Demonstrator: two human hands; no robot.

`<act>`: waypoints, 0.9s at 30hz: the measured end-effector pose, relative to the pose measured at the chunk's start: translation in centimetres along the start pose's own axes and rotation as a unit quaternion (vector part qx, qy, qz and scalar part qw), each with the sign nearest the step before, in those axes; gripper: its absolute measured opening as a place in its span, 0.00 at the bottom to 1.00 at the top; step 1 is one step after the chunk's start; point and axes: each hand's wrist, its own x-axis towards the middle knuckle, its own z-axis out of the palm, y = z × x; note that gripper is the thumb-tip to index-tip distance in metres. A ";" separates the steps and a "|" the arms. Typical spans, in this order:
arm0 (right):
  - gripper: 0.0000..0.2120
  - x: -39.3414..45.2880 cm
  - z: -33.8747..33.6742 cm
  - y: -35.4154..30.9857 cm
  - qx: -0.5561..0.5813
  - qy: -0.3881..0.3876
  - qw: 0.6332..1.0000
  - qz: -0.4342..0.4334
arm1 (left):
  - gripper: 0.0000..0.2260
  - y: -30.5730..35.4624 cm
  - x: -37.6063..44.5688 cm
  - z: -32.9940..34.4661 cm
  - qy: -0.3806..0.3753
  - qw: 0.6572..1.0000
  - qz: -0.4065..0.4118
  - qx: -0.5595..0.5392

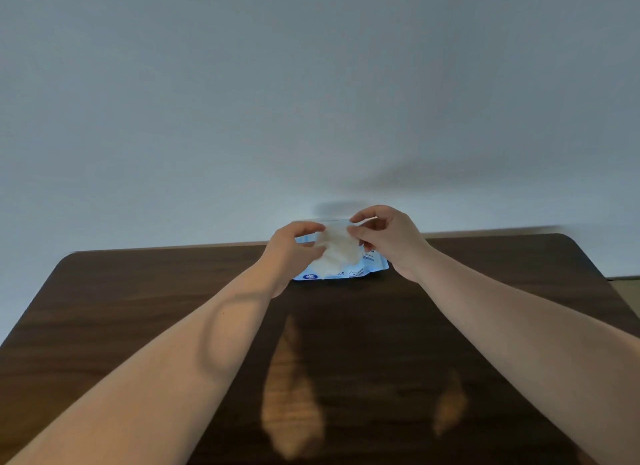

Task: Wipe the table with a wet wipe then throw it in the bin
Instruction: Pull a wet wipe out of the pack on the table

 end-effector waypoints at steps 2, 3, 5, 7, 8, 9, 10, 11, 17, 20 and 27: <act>0.05 -0.4 0.2 -0.2 0.004 0.012 1.000 0.001 | 0.17 -0.3 -0.7 -0.7 -0.015 1.000 0.006 0.013; 0.04 -0.7 0.3 -0.3 0.010 0.018 1.000 0.003 | 0.18 -0.5 -1.0 -1.0 -0.022 1.000 0.009 0.021; 0.05 -1.1 0.6 -0.4 0.031 0.033 0.999 0.006 | 0.16 -0.6 -1.6 -1.4 -0.035 0.999 0.008 0.032; 0.05 -1.3 1.0 -0.4 0.046 0.050 0.998 0.012 | 0.15 -0.9 -2.0 -1.5 -0.035 0.999 -0.001 0.039; 0.04 -1.4 1.1 -0.5 0.055 0.057 0.997 0.019 | 0.13 -1.0 -2.2 -1.6 -0.033 0.999 -0.003 0.043; 0.04 -1.5 1.2 -0.6 0.067 0.059 0.996 0.026 | 0.12 -1.0 -2.5 -1.6 -0.033 0.998 -0.002 0.048; 0.05 -1.6 1.3 -0.8 0.077 0.057 0.995 0.032 | 0.12 -1.1 -2.8 -1.7 -0.031 0.998 -0.001 0.055; 0.06 -1.7 1.5 -0.9 0.082 0.049 0.995 0.036 | 0.13 -1.3 -2.8 -1.7 -0.024 0.998 -0.002 0.052; 0.10 -2.8 3.0 -2.6 0.173 0.024 0.984 0.023 | 0.17 -1.6 -3.6 -3.0 0.030 0.999 -0.032 0.005; 0.11 -3.2 3.3 -2.4 0.253 0.070 0.964 0.037 | 0.19 -2.0 -4.2 -4.0 0.053 0.991 -0.007 0.124; 0.03 -5.6 3.0 7.0 -0.160 0.067 0.973 0.152 | 0.27 -6.1 -5.3 -5.0 -0.045 0.903 -0.028 0.425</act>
